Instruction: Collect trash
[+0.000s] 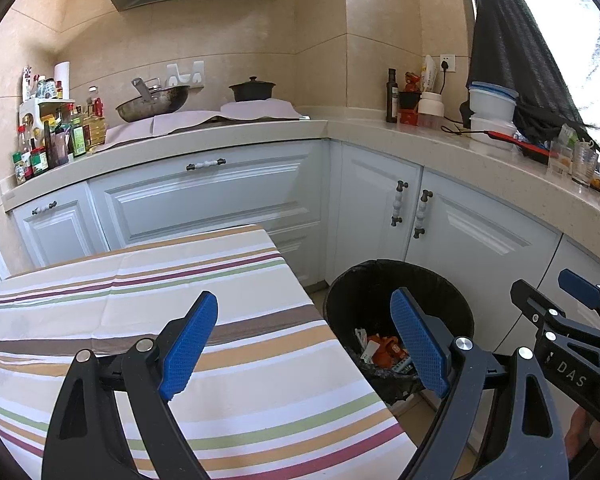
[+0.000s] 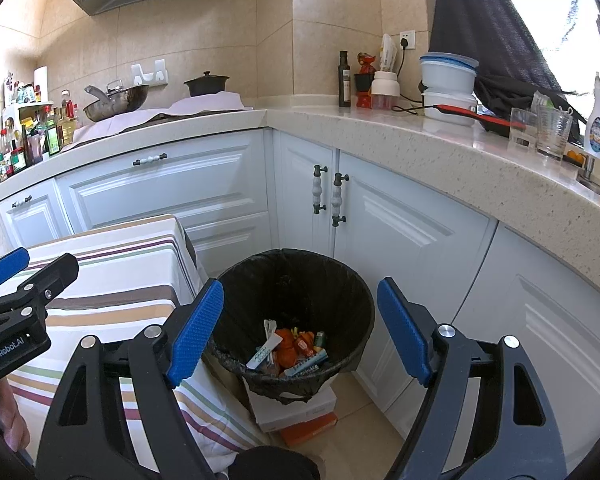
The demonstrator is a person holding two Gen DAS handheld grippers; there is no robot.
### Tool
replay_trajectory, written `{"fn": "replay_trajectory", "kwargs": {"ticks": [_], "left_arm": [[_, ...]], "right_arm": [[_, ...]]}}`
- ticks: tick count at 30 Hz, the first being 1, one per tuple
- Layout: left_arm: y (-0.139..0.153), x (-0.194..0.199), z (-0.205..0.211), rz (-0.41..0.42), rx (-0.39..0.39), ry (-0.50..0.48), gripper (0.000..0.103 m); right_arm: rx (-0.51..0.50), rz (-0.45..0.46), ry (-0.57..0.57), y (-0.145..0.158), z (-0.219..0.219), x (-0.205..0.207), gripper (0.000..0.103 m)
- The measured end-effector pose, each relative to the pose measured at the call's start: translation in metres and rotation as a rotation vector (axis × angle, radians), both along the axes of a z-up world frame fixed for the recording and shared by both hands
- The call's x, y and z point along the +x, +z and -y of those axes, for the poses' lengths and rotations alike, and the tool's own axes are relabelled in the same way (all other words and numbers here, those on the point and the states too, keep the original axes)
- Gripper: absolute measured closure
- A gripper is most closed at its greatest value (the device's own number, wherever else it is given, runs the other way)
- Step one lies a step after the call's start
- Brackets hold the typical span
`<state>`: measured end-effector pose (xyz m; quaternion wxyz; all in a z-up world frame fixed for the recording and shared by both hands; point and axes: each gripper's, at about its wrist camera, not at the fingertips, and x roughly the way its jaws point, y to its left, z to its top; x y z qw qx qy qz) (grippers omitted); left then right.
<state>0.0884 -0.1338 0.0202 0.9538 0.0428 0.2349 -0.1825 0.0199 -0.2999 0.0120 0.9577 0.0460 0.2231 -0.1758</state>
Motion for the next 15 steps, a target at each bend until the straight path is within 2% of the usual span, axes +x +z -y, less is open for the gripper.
{"fn": "replay_trajectory", "kwargs": {"ticks": [13,15], "left_arm": [[-0.0008,0.0006,0.002,-0.009,0.009,-0.019,0.014],[-0.0009,0.0014,0.0012,-0.016,-0.001,-0.025,0.01]], "right_arm": [[0.0,-0.002,-0.001,0.0005,0.0,0.0003,0.025],[0.0,-0.002,-0.001,-0.0004,0.0004,-0.0004,0.025]]}}
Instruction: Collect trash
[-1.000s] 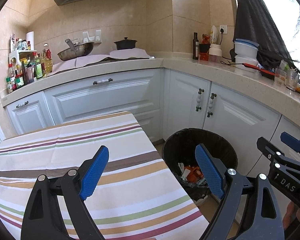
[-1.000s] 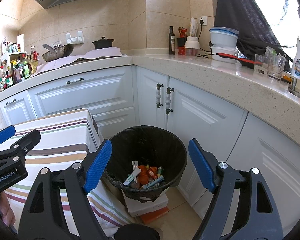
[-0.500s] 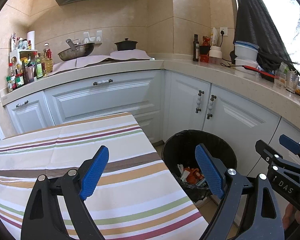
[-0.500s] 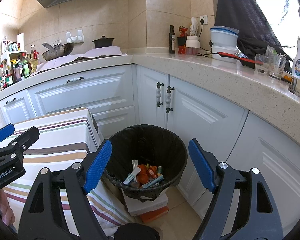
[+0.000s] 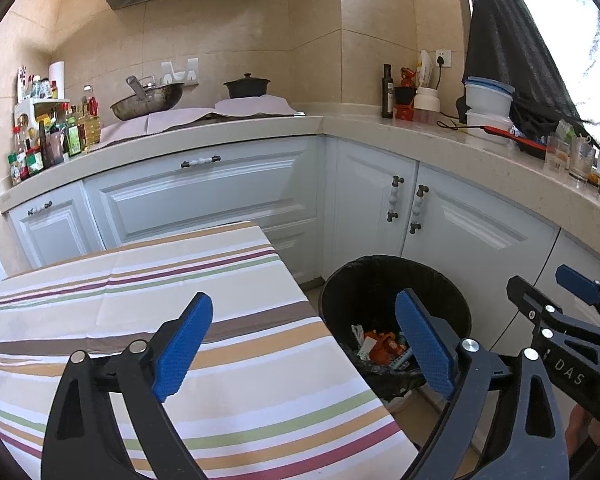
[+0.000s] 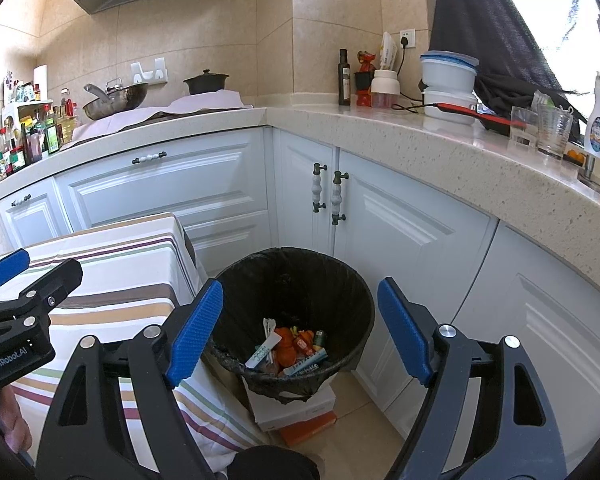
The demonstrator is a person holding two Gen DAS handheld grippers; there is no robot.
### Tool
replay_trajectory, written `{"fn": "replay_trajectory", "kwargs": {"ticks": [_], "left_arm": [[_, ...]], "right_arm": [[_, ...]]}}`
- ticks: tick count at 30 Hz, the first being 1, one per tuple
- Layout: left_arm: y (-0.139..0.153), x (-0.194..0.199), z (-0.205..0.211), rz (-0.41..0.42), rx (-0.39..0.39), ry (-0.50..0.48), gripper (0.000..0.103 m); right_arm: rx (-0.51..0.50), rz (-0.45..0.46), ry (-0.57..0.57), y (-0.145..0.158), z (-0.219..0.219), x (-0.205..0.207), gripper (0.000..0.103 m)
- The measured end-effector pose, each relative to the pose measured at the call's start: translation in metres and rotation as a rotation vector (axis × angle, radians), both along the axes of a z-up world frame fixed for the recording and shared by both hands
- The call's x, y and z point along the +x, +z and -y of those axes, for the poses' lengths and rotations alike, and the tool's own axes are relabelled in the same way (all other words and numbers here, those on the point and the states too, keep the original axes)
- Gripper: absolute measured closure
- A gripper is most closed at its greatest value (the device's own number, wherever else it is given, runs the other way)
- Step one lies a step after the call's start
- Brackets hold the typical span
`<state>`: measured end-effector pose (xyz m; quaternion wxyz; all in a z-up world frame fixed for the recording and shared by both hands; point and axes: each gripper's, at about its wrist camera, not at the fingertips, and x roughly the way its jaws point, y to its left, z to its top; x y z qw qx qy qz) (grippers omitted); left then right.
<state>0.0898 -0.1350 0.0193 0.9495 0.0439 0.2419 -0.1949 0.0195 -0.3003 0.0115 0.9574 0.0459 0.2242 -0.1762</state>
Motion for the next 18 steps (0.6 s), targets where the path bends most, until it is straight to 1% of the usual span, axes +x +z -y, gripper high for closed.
{"fn": "replay_trajectory", "kwargs": {"ticks": [4,6,11,14,18], "left_arm": [[-0.002,-0.001,0.0,-0.001,-0.021,-0.009,0.007],[-0.002,-0.001,0.0,0.004,-0.011,0.014,0.007],[-0.005,0.006,-0.002,-0.02,-0.001,0.025,0.007],[-0.007,0.013,-0.006,-0.052,0.006,0.028,0.007],[-0.012,0.019,-0.018,-0.072,0.01,0.059,0.007]], "right_arm": [[-0.001,-0.001,0.0,0.0,0.0,0.0,0.025],[-0.002,-0.004,0.002,-0.004,0.0,-0.001,0.025],[-0.002,-0.007,0.004,-0.006,0.0,-0.002,0.025],[-0.005,-0.003,0.006,-0.007,-0.002,-0.001,0.019],[-0.006,-0.009,0.03,-0.007,-0.009,0.009,0.019]]}}
